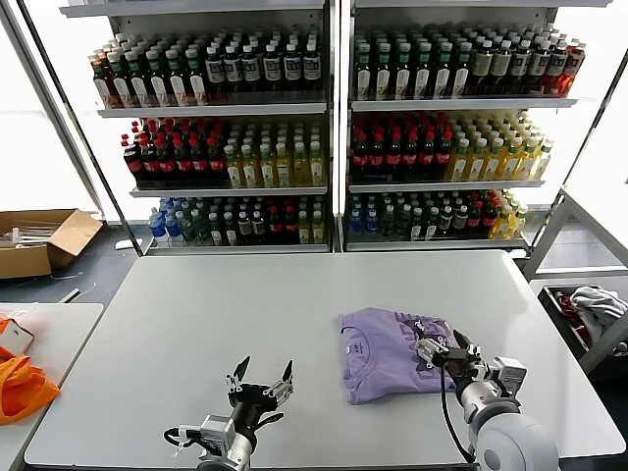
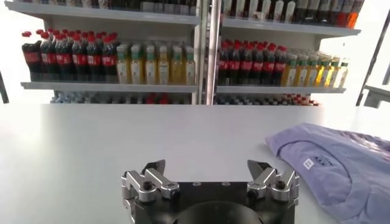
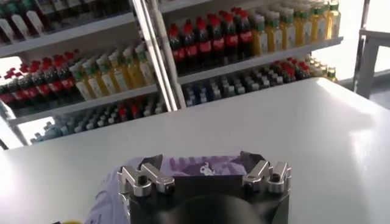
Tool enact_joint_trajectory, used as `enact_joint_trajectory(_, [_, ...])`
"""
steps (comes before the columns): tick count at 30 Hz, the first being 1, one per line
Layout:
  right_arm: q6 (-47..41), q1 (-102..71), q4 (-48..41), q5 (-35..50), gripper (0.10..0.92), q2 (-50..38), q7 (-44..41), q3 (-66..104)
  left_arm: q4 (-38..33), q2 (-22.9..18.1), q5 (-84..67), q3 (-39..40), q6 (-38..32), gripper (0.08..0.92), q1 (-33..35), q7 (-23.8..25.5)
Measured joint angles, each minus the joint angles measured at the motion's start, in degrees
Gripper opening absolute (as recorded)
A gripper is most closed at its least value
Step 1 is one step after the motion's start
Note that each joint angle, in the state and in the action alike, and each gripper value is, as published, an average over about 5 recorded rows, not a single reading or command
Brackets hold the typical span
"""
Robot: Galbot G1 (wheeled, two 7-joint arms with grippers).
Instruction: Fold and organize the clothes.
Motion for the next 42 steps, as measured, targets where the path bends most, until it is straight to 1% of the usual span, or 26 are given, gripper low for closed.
enact_joint_trajectory(8, [-0.6,11.2,-7.1,-4.7,0.823,0.1,-0.4,-9.4,-0.9,-0.2,0.2,-0.9,0.2,0.822,1.2,-0.1])
enact_joint_trajectory(15, [-1.3,18.3,-15.2,-5.8,0.823,0.7,0.4,-16.6,-1.2,0.0,0.0,-1.6,0.4,0.822,1.7,-0.1])
enact_joint_trajectory(20, [-1.5,20.3,-18.9,-6.8,0.823,1.1,0.5,-18.9,-1.2,-0.1,-0.2,-2.1,0.3,0.823,2.0,-0.1])
enact_joint_trajectory(35, [0.3,18.5,-23.2,-14.2,0.823,2.9,-2.0,-19.4,-0.9,-0.2,-0.1,-1.8,0.1,0.822,1.8,0.1])
enact_joint_trajectory(42, [3.5,17.2,-21.9,-17.9,0.823,3.8,-3.3,-17.4,-1.1,-0.7,1.2,-2.2,-1.0,0.823,2.3,0.5])
